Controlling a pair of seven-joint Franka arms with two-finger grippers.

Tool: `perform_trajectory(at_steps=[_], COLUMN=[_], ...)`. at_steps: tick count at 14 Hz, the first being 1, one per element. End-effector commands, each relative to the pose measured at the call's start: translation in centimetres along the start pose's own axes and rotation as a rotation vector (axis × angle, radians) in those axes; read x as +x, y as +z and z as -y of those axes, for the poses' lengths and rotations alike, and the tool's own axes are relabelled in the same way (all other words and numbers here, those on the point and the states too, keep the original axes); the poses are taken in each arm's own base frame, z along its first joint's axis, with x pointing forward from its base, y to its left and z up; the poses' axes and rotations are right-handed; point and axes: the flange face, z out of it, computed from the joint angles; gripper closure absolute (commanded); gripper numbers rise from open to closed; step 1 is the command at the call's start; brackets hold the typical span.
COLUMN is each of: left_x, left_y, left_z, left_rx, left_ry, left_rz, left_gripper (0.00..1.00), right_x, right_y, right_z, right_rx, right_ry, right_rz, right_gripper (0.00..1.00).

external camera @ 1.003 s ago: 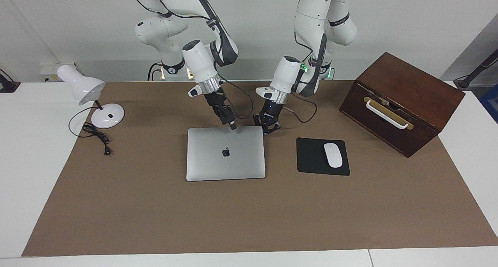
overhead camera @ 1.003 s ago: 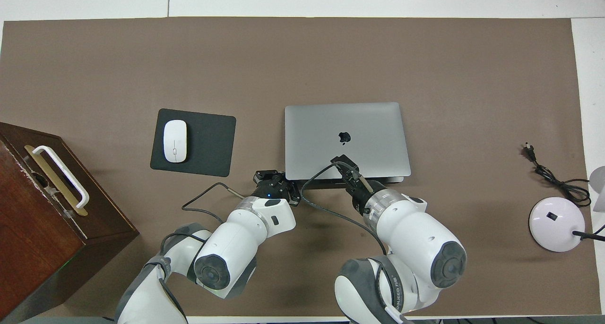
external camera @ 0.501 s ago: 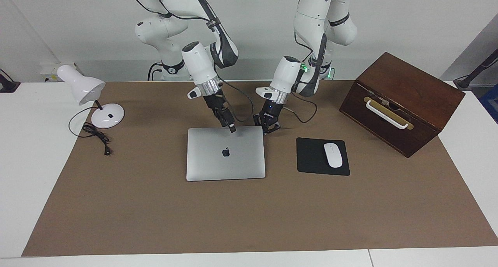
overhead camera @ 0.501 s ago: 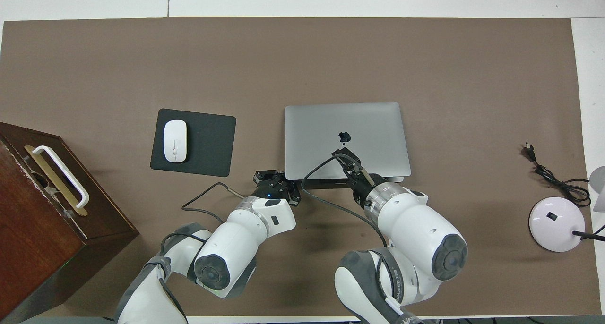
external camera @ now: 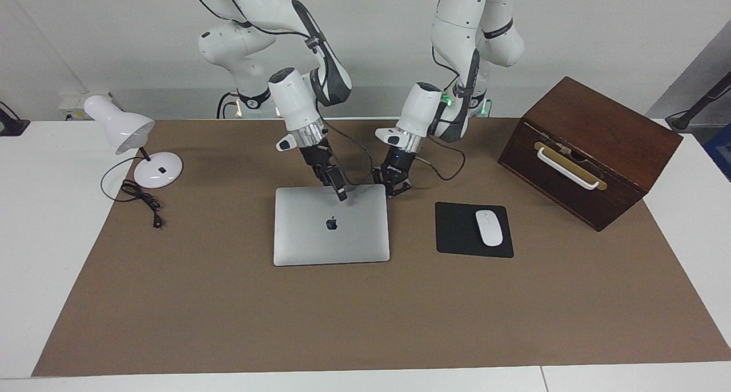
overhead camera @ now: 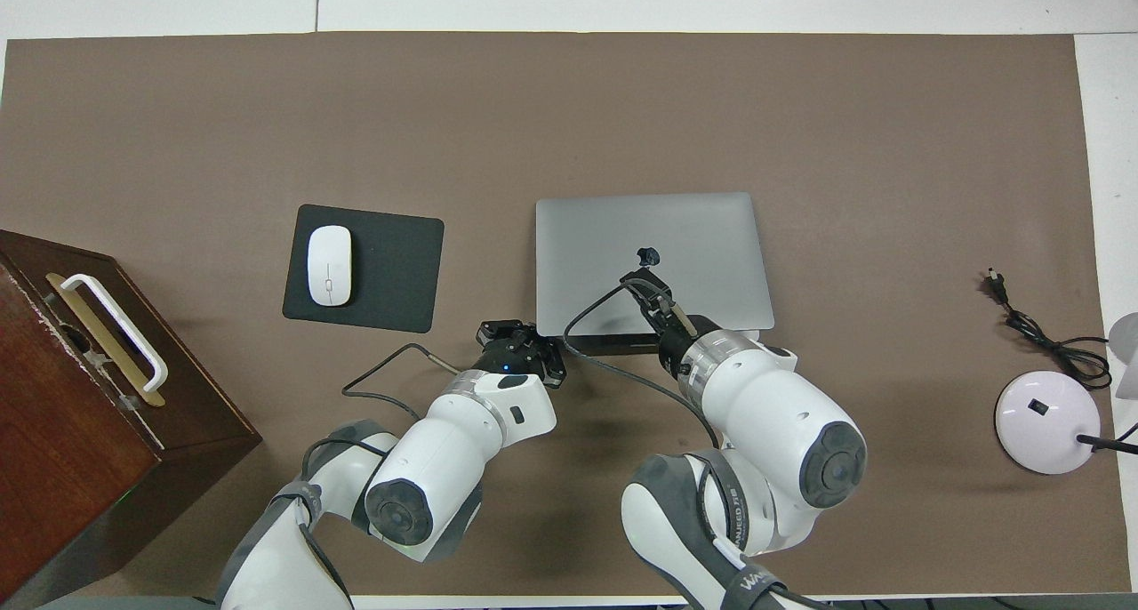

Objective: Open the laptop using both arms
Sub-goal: 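Lift the laptop lid upward with the right gripper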

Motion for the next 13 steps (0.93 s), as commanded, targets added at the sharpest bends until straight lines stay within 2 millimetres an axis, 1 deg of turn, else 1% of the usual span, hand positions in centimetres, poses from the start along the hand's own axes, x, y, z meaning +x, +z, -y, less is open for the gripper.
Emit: perform_trajectory(at_steps=[1,3,8,13], left_x=[-1.0,-1.0,-1.0,-1.0], left_y=[1.3,1.3,1.3,1.3], left_z=[0.3,0.3,0.3,0.3], left_rx=[0.014,0.014,0.014,0.014], left_ry=[-0.008,-0.008,-0.008,-0.008], left_rz=[0.016,0.016,0.016,0.016], left_gripper=[1.00,1.00,1.00,1.00], right_x=[0.0,-0.4,-0.2,1.8], right_y=[0.3,0.4,0.4,-0.4], right_z=[2.2,3.3,5.4,7.4], right_rx=[0.032,0.029,-0.002,-0.037], right_ry=[0.031,0.034,0.043,0.056], right_rz=[0.013,0.040,0.102,0.154], right_gripper=[0.00,0.00,0.00,0.00])
